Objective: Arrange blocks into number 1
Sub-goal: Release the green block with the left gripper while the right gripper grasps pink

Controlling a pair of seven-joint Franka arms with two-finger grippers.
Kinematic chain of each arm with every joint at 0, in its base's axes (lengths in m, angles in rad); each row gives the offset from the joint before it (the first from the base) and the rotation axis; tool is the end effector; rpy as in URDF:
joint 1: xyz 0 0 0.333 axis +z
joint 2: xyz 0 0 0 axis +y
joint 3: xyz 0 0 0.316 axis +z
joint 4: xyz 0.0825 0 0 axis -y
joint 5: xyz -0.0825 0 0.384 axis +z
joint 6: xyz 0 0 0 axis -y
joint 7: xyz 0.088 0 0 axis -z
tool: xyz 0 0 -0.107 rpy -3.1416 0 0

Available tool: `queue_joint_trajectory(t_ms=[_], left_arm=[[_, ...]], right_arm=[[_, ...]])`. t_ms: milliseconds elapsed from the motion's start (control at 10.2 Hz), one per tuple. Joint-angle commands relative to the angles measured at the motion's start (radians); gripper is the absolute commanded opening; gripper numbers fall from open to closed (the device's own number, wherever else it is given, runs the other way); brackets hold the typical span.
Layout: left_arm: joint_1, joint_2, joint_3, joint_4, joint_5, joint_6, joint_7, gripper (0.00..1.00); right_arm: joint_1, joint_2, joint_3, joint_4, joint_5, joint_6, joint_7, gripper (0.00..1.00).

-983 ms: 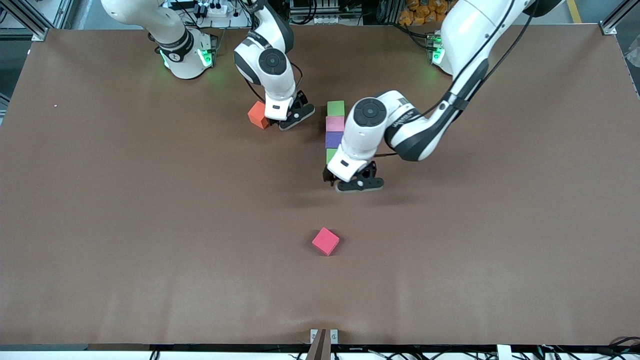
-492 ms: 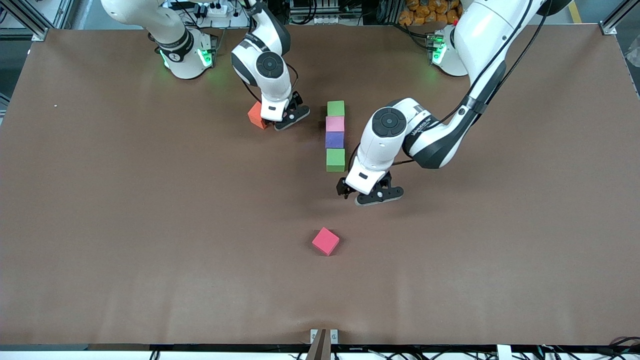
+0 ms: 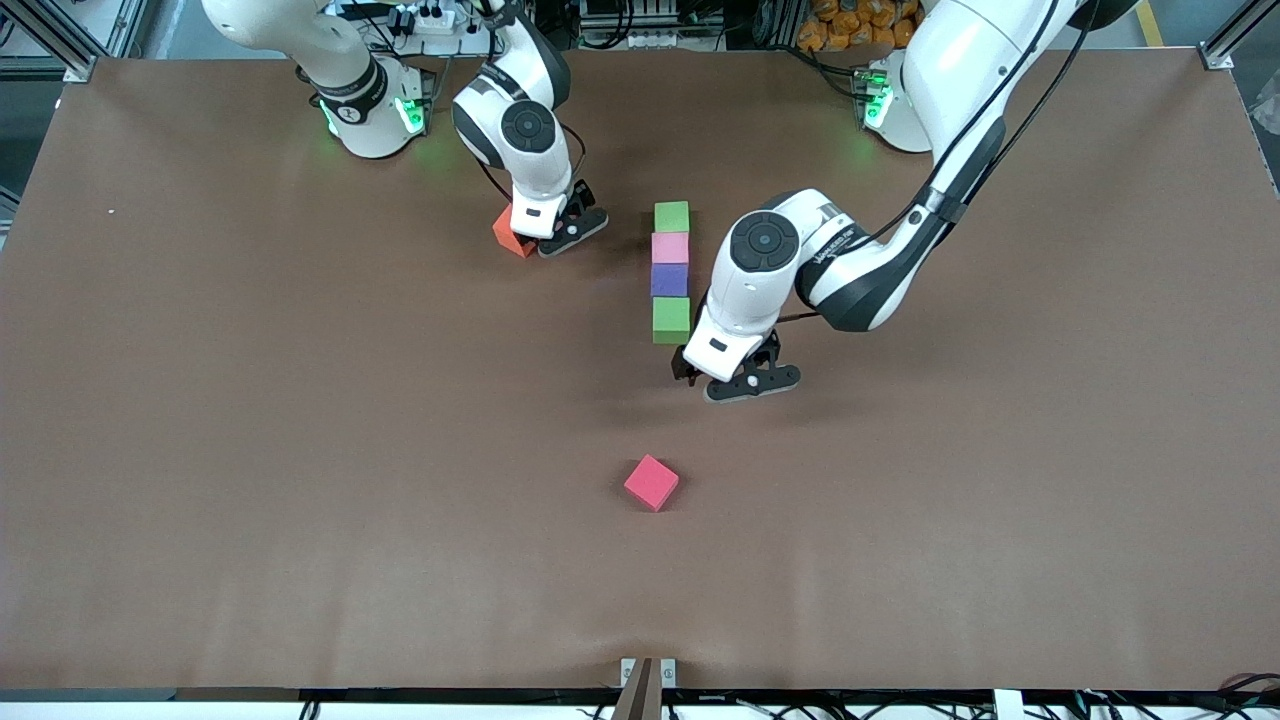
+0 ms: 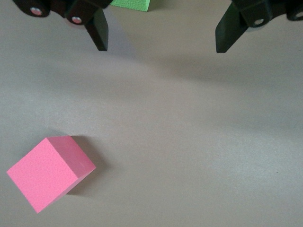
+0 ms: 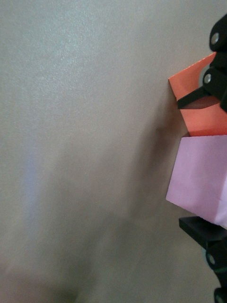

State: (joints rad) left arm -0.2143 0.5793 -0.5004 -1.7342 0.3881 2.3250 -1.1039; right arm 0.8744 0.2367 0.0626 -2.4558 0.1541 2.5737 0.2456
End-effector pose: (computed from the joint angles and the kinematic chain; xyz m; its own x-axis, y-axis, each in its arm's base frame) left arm 0.5364 -0.4091 0.2874 0.9729 0.2170 0.0793 0.2118 -0.9749 0.0689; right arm 0.2794 0.3779 0.1942 0.8394 0.5251 -0.1403 0.5239 -0.8504 -0.0485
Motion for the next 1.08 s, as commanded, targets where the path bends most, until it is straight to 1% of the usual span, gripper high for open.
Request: queue_joint_trajectory(t_ms=[0,197,295,393,492,688,786,885,983], left_arm=[[-0.005,-0.029,-0.001,-0.008,0.018,-0.026,-0.024,1.00],[-0.013,-0.024,-0.009,-0.008,0.017,-0.026,-0.024,1.00],[-0.010,-0.029,-0.027,-0.007,0.015,-0.026,-0.024,1.00],[0.001,-0.048,-0.027,-0.002,0.017,-0.027,-0.019,1.00],[0.024,-0.077,-0.023,-0.001,0.017,-0.027,0.022,1.00],[0.090,-0.124,-0.023,-0.001,0.009,-0.036,0.172,1.00],[0.116,-0.143,-0.023,-0.001,-0.015,-0.048,0.232,1.00],[0.140,-0.160,-0.023,0.011,-0.064,-0.058,0.295,1.00],[0.170,-0.170,-0.023,0.030,-0.102,-0.088,0.385,1.00]], right_arm=[[-0.011,-0.054,0.011,-0.035,0.005,-0.006,0.017,1.00],[-0.011,-0.059,0.011,-0.038,0.008,-0.035,0.018,1.00],[-0.011,-0.059,0.011,-0.048,0.008,-0.040,0.020,1.00],[-0.009,-0.063,0.011,-0.060,0.022,-0.038,0.018,1.00],[-0.009,-0.066,0.011,-0.072,0.025,-0.038,0.020,1.00],[-0.002,-0.069,0.014,-0.080,0.041,-0.040,0.050,1.00],[0.000,-0.069,0.020,-0.080,0.041,-0.040,0.073,1.00],[0.000,-0.069,0.026,-0.080,0.042,-0.041,0.102,1.00],[0.003,-0.069,0.028,-0.080,0.044,-0.040,0.118,0.79]])
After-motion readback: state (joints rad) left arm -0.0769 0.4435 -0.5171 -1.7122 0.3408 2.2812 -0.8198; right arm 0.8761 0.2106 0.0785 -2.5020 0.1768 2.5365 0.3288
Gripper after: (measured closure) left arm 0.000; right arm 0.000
